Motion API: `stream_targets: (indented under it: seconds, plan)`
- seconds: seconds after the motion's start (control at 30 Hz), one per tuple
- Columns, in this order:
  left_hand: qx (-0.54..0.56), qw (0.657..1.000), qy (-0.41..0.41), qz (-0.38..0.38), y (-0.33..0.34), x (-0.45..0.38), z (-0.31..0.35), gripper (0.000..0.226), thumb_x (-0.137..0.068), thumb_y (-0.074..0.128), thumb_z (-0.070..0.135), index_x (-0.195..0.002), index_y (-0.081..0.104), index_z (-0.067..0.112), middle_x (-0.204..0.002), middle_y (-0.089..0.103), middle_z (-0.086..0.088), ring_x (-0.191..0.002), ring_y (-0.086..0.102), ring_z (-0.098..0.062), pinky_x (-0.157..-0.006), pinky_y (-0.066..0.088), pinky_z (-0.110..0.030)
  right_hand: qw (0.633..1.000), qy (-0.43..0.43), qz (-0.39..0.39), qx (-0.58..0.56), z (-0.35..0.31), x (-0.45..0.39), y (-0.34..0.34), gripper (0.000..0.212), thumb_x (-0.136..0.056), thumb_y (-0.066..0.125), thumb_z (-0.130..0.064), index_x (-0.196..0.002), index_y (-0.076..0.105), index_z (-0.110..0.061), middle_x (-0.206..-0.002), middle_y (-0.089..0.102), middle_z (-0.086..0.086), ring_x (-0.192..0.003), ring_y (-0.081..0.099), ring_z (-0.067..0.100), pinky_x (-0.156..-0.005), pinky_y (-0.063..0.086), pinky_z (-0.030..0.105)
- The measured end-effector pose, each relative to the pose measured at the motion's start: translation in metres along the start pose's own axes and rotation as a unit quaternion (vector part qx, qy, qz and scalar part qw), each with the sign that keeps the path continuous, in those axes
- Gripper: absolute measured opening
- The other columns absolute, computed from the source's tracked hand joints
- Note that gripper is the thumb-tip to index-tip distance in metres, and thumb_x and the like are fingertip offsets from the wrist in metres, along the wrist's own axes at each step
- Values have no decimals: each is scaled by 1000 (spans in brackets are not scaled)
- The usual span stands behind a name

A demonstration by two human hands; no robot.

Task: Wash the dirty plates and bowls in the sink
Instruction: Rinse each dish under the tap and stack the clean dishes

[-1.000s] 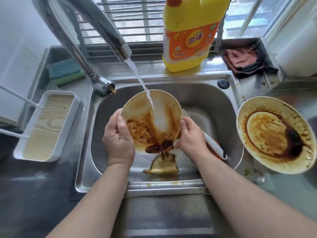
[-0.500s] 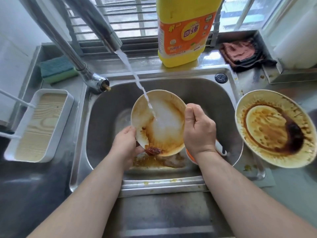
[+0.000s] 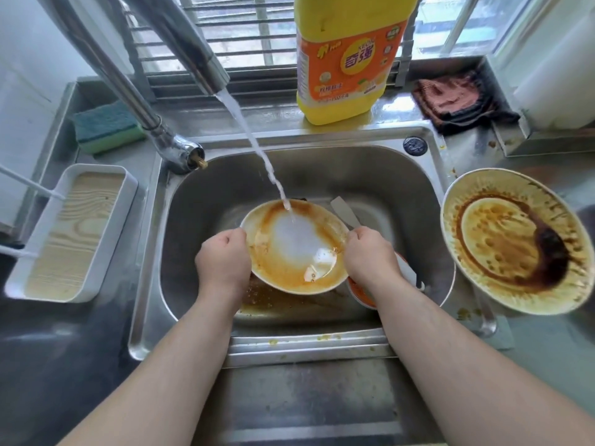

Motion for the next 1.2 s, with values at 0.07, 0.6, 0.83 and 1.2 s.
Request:
stream_targets:
  seconds: [0.07,0.6,0.83,1.2]
  plan:
    - [-25,996,85,27,-6,8,15,43,-101,45,26,-61,45,10,-56,42,6,-59,39,-14,-58,35,-32,1000,-14,-3,-9,-2,0,4,31,-113,31,-31,-120,60,-22,-105,62,0,-86,54,14,-82,45,38]
    - [-36,999,-4,11,0,-11,-12,29,-84,42,38,-71,44,12,-67,48,1,-68,47,-21,-72,61,-49,920,-267,259,-126,-38,38,-34,28,-109,43,-28,-90,58,-14,-65,48,-11,-60,45,16,-59,27,34]
    - [-44,990,-117,-71,14,8,-12,38,-94,49,35,-80,75,11,-84,75,-12,-66,74,-34,-69,66,-44,948,-179,222,-139,-22,30,-38,31,-108,42,-26,-82,53,-13,-70,55,-6,-67,51,18,-64,45,43]
    - [-33,991,97,91,-18,8,17,39,-92,47,25,-56,44,12,-55,39,-2,-57,36,-19,-56,33,-33,998,-53,19,9,-11,5,2,26,-112,33,-29,-116,58,-21,-105,60,3,-90,56,21,-81,46,39]
Point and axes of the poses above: each hand's wrist, its own x-axis away from the middle knuckle, its own y-axis out of the palm, z = x × y, the point moved 7 cm from there along -x, towards the middle knuckle
